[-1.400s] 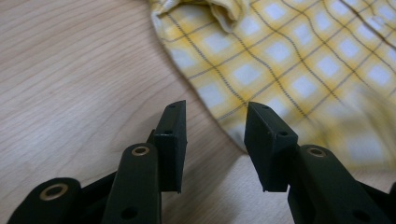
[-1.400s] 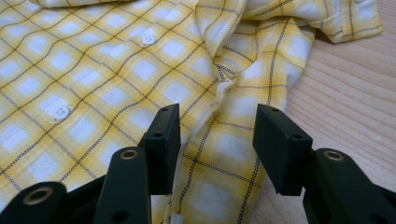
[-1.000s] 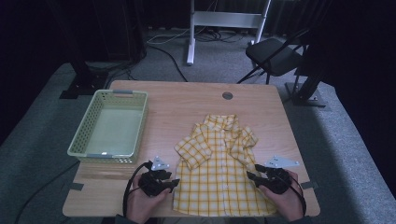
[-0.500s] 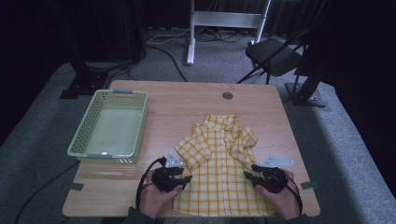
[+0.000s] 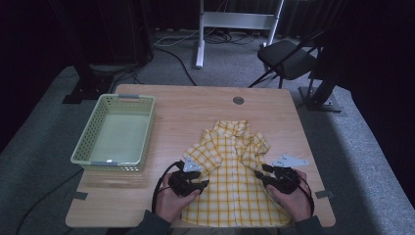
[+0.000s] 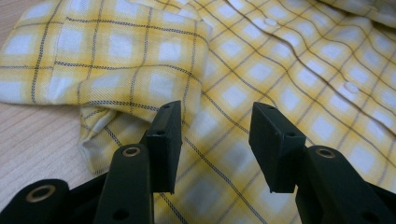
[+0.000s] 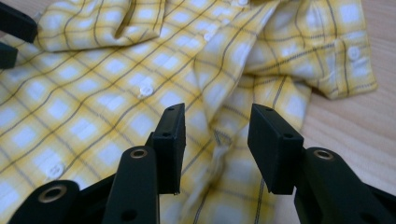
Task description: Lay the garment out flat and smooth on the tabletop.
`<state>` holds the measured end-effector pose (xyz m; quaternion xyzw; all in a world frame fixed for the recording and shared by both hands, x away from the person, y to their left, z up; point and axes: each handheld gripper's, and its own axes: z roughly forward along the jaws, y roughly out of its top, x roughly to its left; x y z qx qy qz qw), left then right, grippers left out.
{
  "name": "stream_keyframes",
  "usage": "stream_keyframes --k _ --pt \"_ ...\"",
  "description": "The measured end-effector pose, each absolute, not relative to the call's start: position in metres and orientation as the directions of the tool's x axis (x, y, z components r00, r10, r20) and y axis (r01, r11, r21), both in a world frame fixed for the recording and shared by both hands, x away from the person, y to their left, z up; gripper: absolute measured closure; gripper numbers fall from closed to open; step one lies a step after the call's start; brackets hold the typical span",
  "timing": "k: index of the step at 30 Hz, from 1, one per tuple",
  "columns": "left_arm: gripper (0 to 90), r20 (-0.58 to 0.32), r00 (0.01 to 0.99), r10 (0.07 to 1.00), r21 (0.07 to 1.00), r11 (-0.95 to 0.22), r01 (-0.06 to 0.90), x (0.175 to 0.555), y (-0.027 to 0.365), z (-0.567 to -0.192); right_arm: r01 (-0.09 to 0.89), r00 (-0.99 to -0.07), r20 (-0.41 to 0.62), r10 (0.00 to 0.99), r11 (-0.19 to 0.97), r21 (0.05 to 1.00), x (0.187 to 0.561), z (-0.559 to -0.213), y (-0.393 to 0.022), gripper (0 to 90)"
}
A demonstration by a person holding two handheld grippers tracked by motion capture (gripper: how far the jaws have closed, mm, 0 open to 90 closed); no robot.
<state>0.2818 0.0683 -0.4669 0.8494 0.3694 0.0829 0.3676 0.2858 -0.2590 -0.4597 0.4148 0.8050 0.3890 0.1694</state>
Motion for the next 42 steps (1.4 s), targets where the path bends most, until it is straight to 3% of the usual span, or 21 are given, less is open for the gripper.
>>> stream_keyframes --k 23,33,42 --pt "53.6 -0.129 0.712 0.69 0.7 -0.446 0.558 0.287 0.069 -0.474 0.563 -0.568 0.093 0.818 0.303 0.769 0.338 -0.458 -0.245 56.6" --pt "53.2 -0.123 0.712 0.692 0.712 -0.439 0.549 0.286 0.069 -0.476 0.561 -0.594 0.09 0.799 0.332 0.758 0.336 -0.46 -0.244 86.7" --pt "53.0 -0.128 0.712 0.691 0.715 -0.433 0.549 0.286 0.069 -0.477 0.543 -0.593 0.062 0.803 0.342 0.767 0.311 -0.461 -0.25 87.4"
